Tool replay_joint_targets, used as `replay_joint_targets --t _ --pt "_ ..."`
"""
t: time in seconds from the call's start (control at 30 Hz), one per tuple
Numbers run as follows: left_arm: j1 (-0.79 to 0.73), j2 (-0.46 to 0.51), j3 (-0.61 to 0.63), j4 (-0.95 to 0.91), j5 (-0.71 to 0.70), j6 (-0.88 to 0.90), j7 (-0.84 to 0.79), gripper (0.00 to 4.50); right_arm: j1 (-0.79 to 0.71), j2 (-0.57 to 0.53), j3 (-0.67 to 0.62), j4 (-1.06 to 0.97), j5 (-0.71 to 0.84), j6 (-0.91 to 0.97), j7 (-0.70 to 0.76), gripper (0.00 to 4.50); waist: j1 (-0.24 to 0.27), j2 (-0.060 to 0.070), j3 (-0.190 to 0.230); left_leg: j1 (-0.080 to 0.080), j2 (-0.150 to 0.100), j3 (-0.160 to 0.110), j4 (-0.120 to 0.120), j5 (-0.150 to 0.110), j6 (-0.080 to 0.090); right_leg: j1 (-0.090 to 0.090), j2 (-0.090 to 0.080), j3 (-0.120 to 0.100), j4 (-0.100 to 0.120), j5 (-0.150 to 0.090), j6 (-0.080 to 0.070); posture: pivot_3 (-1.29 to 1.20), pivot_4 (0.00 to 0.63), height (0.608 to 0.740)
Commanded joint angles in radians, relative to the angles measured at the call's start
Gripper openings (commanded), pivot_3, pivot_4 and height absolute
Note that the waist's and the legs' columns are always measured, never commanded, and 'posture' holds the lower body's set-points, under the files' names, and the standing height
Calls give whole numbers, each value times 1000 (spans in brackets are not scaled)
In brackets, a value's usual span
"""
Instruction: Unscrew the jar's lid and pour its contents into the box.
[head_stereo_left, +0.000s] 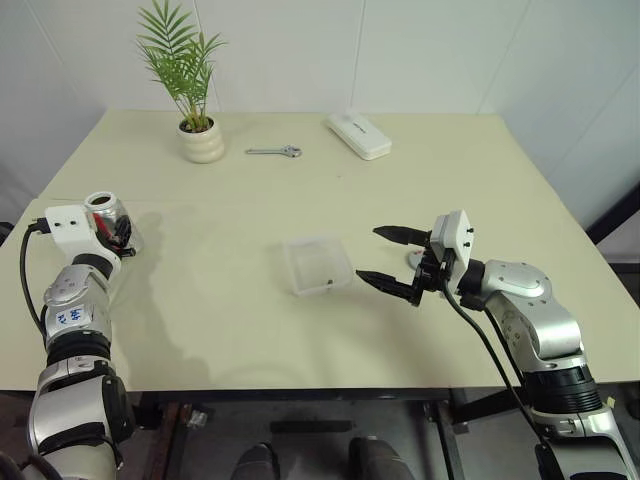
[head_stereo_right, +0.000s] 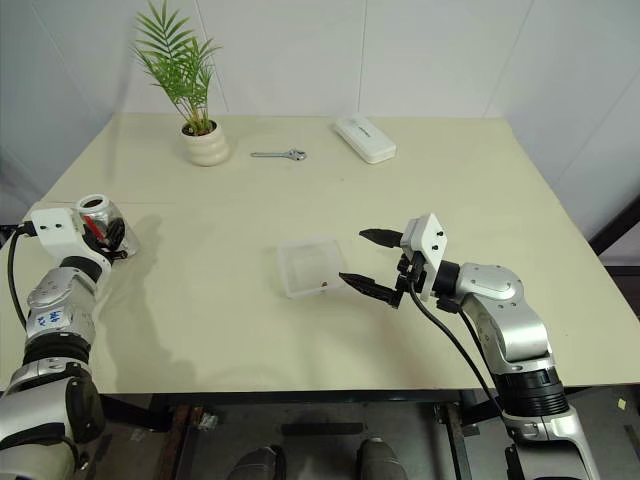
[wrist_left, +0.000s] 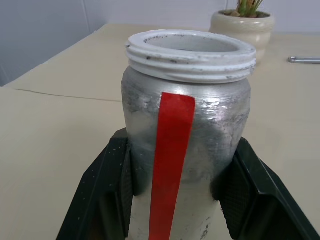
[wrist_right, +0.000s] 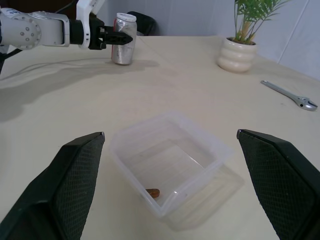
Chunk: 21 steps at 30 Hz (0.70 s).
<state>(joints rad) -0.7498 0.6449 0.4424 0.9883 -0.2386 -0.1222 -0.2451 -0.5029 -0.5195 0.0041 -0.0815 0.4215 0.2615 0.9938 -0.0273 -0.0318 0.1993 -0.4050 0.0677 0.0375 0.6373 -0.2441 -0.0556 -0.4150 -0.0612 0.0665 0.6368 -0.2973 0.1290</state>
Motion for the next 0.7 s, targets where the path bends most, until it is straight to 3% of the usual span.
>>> replay_joint_targets --t 0.03,0.17,0.2,0.43,0.7 --pt "20 20 20 -11 -18 -34 -11 3154 -12 12 -13 -51 31 -28 10 4500 -4 0 0 0 0 0 0 0 0 0 0 0 0 0 0 0 150 740" --pt "32 26 24 -13 -22 -35 -15 4403 -19 26 -17 -61 43 -56 24 4500 0 0 0 0 0 0 0 0 0 0 0 0 0 0 0 0 150 740" --pt "43 27 24 -29 -22 -28 -14 4475 -25 32 -20 -76 56 -70 34 4500 0 0 0 0 0 0 0 0 0 0 0 0 0 0 0 0 150 740" --pt "174 21 32 -224 -67 34 -88 4475 -47 -1 -19 -135 99 -43 86 4500 -1 0 0 0 0 0 -1 0 0 0 0 0 0 0 0 0 150 740" --pt "570 85 111 -774 -154 311 -170 4475 -68 -81 -107 -23 139 -53 147 4500 -6 -1 0 1 1 0 -4 -1 0 0 -1 0 -1 -1 -2 0 150 740"
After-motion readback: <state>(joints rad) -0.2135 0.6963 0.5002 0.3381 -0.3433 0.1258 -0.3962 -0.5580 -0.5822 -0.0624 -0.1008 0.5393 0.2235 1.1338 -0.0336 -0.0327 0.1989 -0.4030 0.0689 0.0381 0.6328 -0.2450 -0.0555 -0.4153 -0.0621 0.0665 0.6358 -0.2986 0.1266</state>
